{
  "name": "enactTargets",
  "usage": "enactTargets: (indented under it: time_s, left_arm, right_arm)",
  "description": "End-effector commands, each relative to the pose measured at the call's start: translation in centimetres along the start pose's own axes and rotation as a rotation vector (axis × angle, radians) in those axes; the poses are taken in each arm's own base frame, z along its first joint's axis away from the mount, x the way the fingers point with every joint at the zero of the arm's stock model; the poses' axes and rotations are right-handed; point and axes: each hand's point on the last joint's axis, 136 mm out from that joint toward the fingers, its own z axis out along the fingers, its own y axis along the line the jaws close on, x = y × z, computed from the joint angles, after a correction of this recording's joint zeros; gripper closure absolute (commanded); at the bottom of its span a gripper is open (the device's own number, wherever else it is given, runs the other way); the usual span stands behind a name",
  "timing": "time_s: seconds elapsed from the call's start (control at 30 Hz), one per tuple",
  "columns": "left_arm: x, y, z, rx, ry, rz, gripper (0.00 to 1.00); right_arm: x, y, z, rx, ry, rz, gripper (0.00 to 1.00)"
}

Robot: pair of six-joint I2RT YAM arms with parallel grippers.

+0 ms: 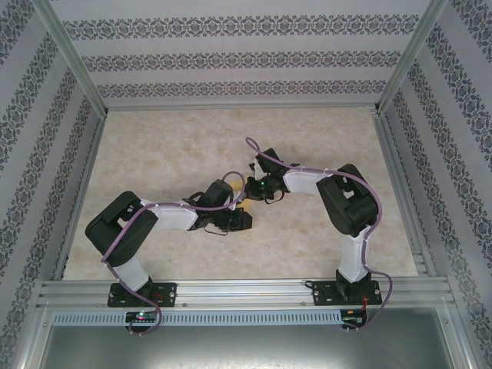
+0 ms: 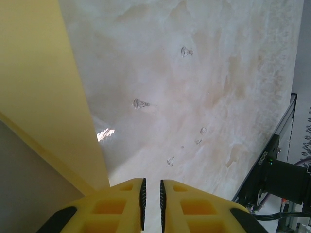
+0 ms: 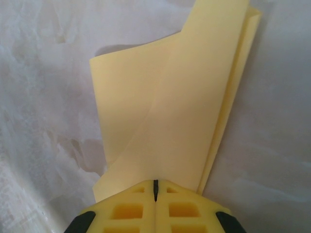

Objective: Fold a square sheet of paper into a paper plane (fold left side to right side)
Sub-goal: Fold the wing for the fifth time at the center of the table.

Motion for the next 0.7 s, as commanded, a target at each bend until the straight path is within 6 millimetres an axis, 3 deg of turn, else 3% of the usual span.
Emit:
enactTargets:
  time_s: [0.0,0.67]
  left_arm:
    - [0.4,-0.1,0.4,-0.018,0.019,-0.005,0.81]
    - [0.9,1.1,0.5,-0.047,0.013,-0.014,0.82]
  right_arm:
    - [1.4,-2.0,1.2,0.088,0.047,0.007,1.00]
    - [1.7,-2.5,1.2,0.119,0.064,0.002,1.00]
